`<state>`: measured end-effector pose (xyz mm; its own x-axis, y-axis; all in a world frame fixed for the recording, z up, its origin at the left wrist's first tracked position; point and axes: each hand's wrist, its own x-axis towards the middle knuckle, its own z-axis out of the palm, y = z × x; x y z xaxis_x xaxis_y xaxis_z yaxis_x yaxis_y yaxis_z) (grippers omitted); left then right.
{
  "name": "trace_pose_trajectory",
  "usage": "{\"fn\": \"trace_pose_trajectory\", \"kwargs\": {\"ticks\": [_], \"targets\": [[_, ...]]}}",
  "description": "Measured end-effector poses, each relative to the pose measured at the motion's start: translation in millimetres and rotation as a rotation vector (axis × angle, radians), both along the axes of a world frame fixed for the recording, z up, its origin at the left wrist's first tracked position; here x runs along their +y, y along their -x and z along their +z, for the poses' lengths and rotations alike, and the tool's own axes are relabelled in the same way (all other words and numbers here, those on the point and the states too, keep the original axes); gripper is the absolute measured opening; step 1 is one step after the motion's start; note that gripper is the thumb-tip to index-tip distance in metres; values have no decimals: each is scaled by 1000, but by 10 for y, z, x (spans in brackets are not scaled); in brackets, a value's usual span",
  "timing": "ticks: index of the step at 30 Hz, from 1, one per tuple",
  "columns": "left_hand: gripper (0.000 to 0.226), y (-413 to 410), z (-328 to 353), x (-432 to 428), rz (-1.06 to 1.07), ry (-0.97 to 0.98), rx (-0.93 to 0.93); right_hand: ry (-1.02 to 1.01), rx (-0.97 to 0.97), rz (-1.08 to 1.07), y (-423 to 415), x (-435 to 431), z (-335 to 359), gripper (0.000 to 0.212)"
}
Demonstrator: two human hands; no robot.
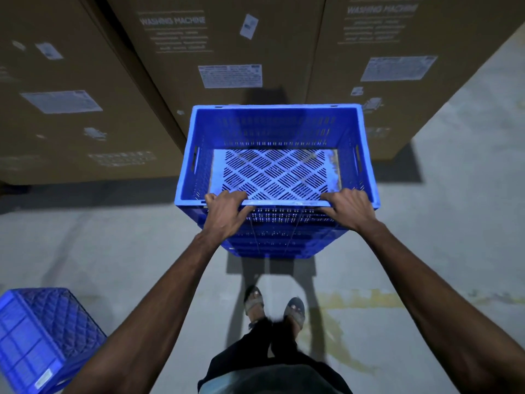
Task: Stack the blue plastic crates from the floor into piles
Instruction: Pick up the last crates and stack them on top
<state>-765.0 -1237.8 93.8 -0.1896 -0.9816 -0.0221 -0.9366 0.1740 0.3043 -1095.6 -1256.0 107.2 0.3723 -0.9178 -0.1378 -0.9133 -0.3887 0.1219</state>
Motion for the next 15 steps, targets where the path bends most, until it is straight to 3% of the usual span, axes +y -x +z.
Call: {"fn": "trace_pose_trajectory", "kwargs": {"ticks": [15], "targets": [[25,51,-3,98,48,3,-1,-65,-19,-44,-13,31,86,52]]}}
